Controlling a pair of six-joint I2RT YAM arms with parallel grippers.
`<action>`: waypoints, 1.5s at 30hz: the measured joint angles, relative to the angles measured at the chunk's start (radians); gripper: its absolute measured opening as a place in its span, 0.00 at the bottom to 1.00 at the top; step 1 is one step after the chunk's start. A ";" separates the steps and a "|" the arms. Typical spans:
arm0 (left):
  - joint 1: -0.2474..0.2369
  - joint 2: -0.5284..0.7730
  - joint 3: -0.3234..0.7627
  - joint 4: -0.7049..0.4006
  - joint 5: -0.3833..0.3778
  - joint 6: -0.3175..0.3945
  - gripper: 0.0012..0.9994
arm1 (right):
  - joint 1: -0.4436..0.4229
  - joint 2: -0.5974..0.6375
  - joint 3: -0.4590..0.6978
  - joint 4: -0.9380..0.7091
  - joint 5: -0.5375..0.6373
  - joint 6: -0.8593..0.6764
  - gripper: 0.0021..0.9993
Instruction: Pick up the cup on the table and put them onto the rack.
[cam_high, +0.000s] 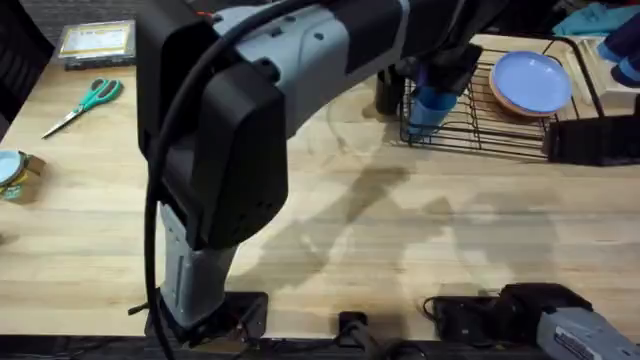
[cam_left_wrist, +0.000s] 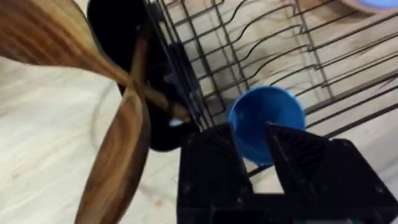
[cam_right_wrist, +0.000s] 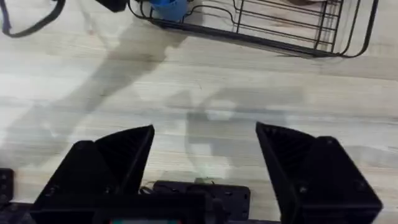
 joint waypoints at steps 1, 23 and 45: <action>0.000 0.000 0.008 0.002 0.000 0.000 0.35 | 0.000 0.000 0.000 0.000 0.000 0.000 0.99; 0.000 -0.007 0.021 -0.030 0.000 0.000 0.43 | 0.000 0.000 0.000 0.000 0.000 0.000 0.99; 0.277 -0.401 0.111 -0.526 -0.003 0.003 0.99 | 0.000 0.000 0.000 0.000 0.000 0.000 0.99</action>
